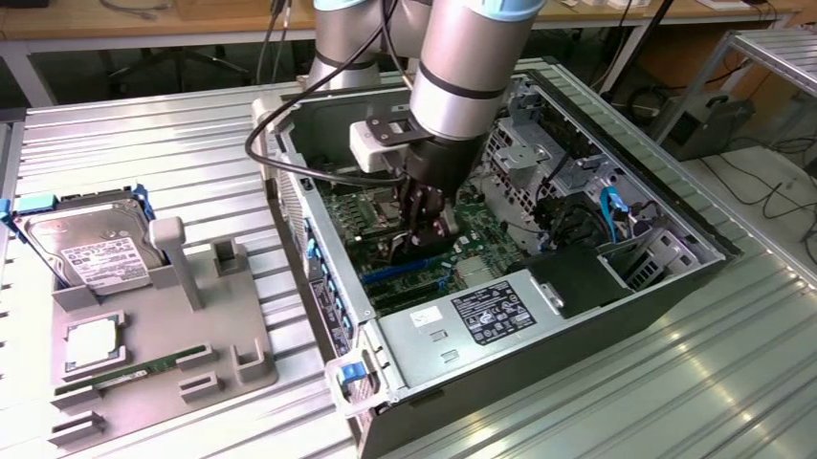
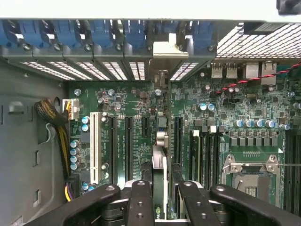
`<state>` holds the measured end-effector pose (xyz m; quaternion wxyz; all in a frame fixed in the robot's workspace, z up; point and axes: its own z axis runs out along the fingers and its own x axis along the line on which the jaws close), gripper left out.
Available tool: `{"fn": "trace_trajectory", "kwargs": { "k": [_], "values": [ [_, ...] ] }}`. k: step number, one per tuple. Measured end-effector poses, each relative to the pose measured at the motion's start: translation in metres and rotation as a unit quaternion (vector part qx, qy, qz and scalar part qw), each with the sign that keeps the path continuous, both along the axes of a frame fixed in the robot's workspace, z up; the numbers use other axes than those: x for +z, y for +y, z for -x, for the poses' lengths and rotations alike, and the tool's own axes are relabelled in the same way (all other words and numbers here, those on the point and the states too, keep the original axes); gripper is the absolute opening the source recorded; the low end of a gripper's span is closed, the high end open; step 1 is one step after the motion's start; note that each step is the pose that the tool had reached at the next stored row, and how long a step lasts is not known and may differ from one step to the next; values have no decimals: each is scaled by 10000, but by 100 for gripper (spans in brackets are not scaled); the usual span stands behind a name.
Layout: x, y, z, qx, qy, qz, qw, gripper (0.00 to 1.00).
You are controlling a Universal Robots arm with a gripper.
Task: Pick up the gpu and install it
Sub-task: 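Insert the gpu into the slot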
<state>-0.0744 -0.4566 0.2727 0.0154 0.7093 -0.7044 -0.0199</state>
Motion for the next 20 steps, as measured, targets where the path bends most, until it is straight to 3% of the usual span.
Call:
{"fn": "trace_trajectory", "kwargs": {
  "k": [20],
  "values": [
    [-125, 0, 71, 0, -3, -7, 10000, 26]
  ]
}}
